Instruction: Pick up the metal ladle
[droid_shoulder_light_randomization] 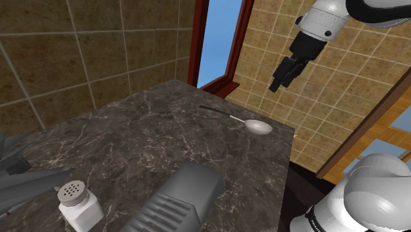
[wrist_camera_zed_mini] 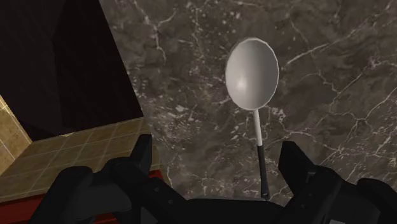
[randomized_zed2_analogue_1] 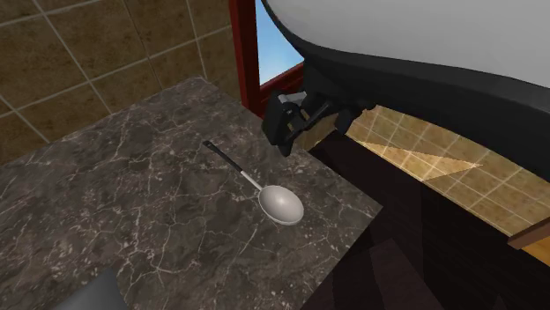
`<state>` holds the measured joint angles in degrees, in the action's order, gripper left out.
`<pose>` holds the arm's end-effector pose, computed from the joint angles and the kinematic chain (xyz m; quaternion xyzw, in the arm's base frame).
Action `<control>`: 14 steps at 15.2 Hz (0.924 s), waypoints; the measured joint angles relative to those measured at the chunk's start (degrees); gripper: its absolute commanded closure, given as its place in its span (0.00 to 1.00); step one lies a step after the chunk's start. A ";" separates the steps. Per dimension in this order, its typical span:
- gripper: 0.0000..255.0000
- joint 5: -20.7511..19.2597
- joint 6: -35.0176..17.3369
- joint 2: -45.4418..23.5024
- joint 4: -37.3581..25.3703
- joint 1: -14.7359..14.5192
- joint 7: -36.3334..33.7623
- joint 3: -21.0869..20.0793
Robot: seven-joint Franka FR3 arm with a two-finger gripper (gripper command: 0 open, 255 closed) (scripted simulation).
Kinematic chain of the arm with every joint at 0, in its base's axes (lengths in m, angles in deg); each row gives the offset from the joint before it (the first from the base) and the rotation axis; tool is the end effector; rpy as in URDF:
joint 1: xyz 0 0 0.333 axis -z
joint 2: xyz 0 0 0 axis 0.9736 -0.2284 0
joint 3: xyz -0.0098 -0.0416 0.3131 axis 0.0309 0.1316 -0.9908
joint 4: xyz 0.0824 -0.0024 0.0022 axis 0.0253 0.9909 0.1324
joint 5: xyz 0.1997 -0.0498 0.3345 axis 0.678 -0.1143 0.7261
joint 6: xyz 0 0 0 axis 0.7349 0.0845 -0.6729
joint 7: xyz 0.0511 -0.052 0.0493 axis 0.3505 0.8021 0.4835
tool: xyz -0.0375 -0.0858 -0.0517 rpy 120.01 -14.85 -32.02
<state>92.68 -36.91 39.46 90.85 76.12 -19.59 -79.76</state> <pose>0.3083 0.0194 0.6115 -0.9959 -0.0408 -0.0787 0.0200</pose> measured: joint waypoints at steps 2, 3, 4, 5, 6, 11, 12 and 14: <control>0.00 0.15 -0.46 -1.01 -0.08 -0.30 0.44 0.00; 0.00 0.41 -0.74 -2.82 -0.89 -0.79 0.98 -0.11; 0.00 0.62 -1.44 -4.56 -1.00 -1.29 1.86 -0.06; 0.00 1.03 -2.09 -5.85 -0.68 -1.94 2.54 -0.26; 0.00 1.44 -2.63 -7.90 -1.26 -2.61 3.15 -0.54; 0.00 3.18 -5.56 -18.83 -4.16 -5.61 7.30 -1.45; 0.00 3.65 -6.11 -20.96 -4.78 -6.32 7.77 -1.96; 0.00 4.08 -6.87 -23.50 -5.35 -7.01 8.72 -2.33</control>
<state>96.77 -43.78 15.95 85.50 69.11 -10.86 -82.09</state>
